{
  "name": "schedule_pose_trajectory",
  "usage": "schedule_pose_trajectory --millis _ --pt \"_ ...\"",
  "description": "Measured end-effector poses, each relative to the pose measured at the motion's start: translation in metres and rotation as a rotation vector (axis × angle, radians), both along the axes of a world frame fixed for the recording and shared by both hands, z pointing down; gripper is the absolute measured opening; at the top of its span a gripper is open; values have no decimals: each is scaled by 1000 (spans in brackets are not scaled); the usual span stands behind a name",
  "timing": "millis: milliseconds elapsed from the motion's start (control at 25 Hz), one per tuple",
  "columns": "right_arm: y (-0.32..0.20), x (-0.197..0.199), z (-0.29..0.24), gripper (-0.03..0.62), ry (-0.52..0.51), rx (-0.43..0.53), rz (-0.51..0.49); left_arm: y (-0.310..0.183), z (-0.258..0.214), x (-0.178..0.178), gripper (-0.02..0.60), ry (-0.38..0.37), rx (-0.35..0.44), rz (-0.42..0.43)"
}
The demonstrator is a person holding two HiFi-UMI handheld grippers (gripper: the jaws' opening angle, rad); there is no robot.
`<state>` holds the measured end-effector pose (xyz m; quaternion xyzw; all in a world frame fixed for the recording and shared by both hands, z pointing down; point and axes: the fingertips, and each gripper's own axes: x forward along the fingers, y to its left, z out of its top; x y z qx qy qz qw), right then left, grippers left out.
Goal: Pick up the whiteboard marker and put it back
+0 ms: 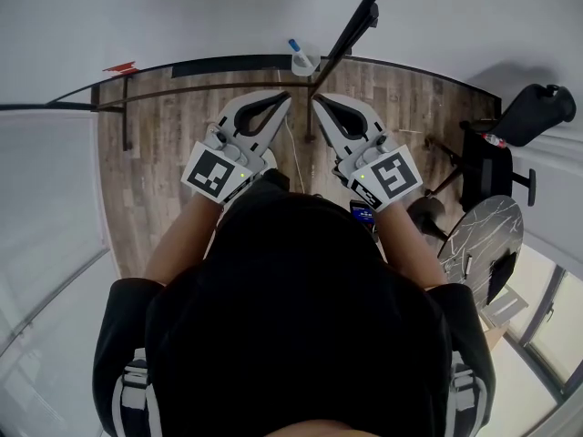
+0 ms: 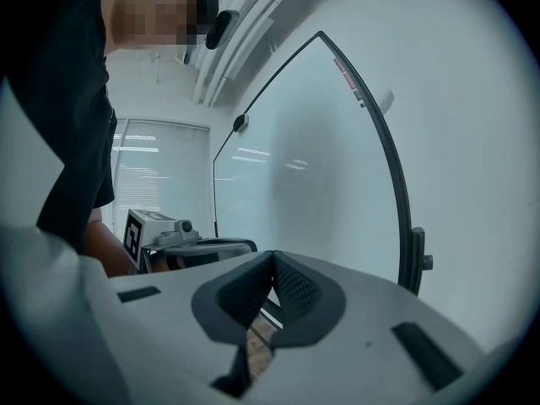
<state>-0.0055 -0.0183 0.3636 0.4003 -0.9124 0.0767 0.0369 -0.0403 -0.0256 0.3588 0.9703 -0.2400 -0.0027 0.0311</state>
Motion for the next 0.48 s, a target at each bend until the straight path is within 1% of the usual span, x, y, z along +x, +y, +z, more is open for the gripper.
schedule_pose_trajectory --millis 240,480 --pt "-21 -6 1 -6 0 -11 30 -22 4 -4 3 1 -7 28" --pt "-46 -17 17 -6 47 -22 67 -48 18 -14 3 -21 -11 63"
